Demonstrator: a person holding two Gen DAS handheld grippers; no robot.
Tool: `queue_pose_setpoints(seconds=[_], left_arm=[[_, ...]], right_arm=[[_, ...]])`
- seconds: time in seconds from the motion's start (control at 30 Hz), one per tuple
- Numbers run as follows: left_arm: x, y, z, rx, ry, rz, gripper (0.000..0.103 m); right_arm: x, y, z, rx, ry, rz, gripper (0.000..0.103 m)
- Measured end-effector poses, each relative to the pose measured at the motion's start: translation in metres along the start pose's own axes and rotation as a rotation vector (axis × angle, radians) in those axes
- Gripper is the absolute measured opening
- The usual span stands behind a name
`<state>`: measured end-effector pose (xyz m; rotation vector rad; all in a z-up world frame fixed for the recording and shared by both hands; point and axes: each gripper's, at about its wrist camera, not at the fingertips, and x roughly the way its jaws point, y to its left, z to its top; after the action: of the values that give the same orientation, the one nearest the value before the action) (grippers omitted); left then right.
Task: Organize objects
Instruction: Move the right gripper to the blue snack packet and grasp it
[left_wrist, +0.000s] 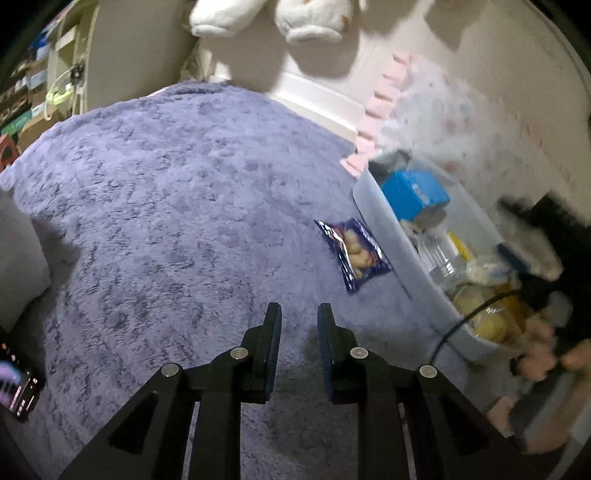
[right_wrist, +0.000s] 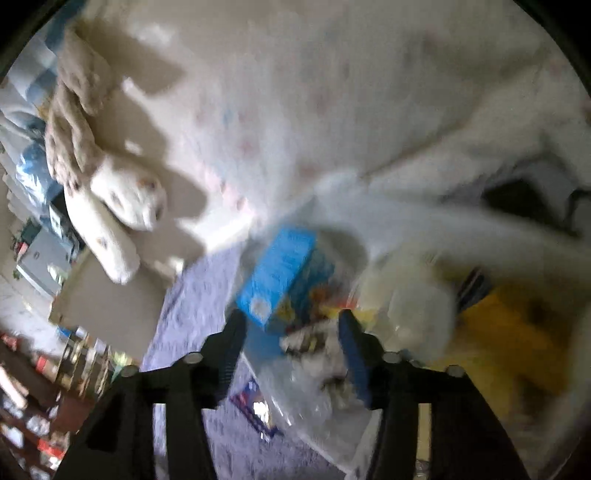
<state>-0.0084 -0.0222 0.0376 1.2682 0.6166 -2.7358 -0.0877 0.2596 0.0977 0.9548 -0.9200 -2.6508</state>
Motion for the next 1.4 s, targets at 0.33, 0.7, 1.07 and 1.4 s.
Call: queue_pose_setpoints(seconds=[0.33, 0.7, 1.07, 1.4], left_arm=[[0.006, -0.004, -0.001, 0.032, 0.025, 0.025, 0.018], [0.013, 0.043, 0.011, -0.107, 0.04, 0.142, 0.018], [0.002, 0.048, 0.018, -0.132, 0.007, 0.116, 0.018], [-0.004, 0.058, 0.022, -0.176, -0.015, 0.129, 0.019]], right_arm=[[0.001, 0.034, -0.016, -0.157, 0.071, 0.008, 0.071], [0.094, 0.065, -0.093, -0.312, 0.392, 0.005, 0.065], [0.125, 0.1, -0.13, -0.677, 0.163, -0.194, 0.056], [0.132, 0.119, -0.172, -0.987, 0.113, -0.349, 0.058]])
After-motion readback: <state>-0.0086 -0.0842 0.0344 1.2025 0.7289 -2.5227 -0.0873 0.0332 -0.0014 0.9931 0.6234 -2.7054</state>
